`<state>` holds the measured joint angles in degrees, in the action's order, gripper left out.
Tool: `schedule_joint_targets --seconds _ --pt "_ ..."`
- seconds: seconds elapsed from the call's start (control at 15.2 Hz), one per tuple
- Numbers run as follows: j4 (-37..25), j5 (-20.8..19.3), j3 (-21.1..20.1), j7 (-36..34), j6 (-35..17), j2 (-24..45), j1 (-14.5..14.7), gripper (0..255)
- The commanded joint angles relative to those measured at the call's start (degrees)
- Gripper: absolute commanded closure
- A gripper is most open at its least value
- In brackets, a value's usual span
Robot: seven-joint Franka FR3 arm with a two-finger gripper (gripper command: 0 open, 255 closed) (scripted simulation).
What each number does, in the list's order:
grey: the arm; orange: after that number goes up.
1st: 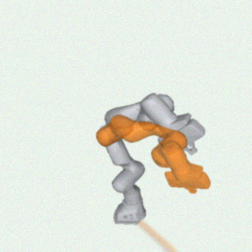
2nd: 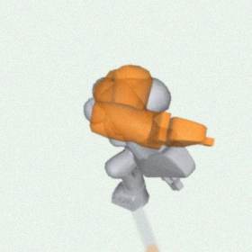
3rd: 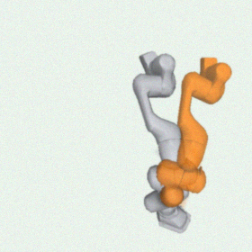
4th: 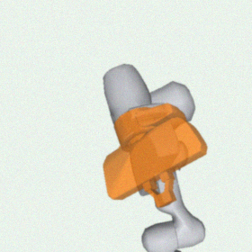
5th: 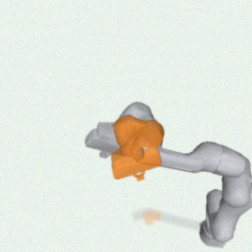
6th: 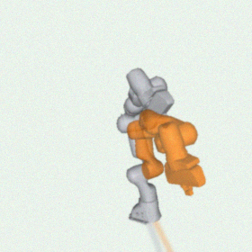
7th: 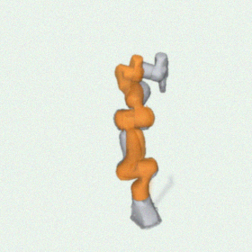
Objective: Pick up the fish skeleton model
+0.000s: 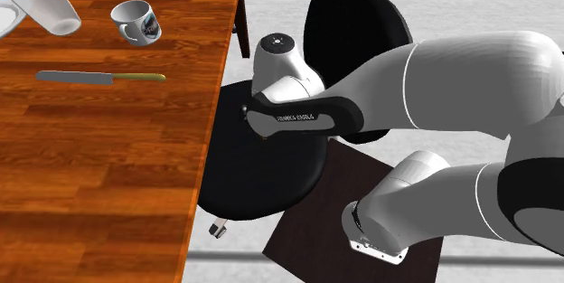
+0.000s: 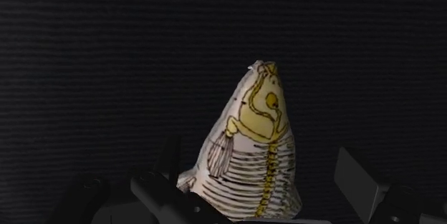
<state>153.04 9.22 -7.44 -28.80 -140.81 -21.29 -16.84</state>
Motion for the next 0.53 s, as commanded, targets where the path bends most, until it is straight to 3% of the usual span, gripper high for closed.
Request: schedule_joint_targets --seconds 0.0,0.26,0.33,0.46 --pt "1.00 0.20 -0.07 0.07 -1.98 0.91 0.05 0" --pt "1.85 0.41 -0.16 0.28 -4.48 2.57 0.13 0" --pt "1.94 0.42 -0.15 0.30 -4.49 2.49 0.14 255" --pt "1.97 0.43 -0.16 0.28 -4.47 2.45 0.15 255"
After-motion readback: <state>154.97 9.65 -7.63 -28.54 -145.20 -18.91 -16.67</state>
